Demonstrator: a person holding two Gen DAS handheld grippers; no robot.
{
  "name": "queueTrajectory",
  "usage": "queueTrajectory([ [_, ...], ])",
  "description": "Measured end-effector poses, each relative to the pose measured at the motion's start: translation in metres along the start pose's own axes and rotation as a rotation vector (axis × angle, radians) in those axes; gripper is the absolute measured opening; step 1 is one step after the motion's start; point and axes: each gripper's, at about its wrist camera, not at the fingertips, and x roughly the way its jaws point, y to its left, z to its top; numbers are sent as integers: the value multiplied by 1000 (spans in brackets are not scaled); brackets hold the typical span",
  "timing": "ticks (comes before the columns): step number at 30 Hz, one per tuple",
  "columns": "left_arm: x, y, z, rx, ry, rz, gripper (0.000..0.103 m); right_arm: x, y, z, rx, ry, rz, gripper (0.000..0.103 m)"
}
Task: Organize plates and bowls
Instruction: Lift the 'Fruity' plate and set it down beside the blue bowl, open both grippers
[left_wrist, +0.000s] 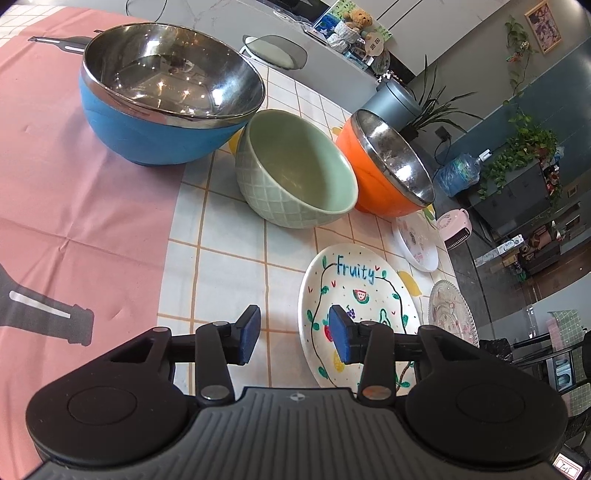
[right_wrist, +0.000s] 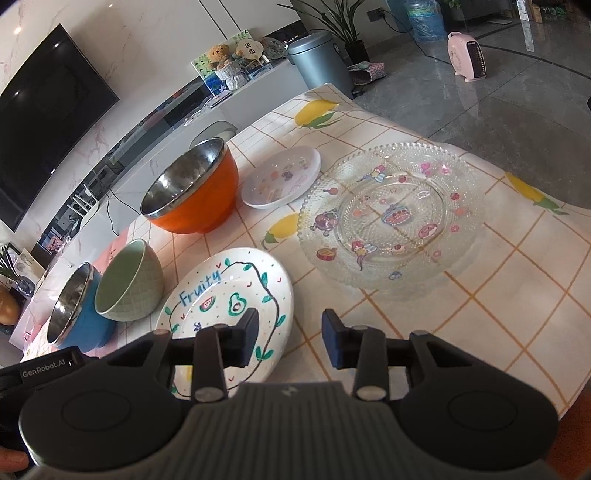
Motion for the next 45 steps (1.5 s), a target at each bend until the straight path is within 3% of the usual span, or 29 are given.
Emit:
queueTrajectory([
  [10,11,-11,6,47,-7,2,47,19,-1,7,12,1,31,36],
  [11,12,-12,5,54,-5,5,44,20,-1,7,9,-1,31,34],
  [13,15,-13,5,67,16,0,30,22,1,7,-2,-3,27,29],
  [15,15,-15,3,80,9,1,26,24,3,5,-6,0,32,19],
  [21,10,-14,3,80,13,-1,25,24,2,3,32,0,10,9],
  [34,-22,-4,-4,50,4,-8,25,4,6,-8,54,37,29,8],
  [45,-68,22,-14,0,-49,17,25,-13,36,-35,19,85,83,8],
])
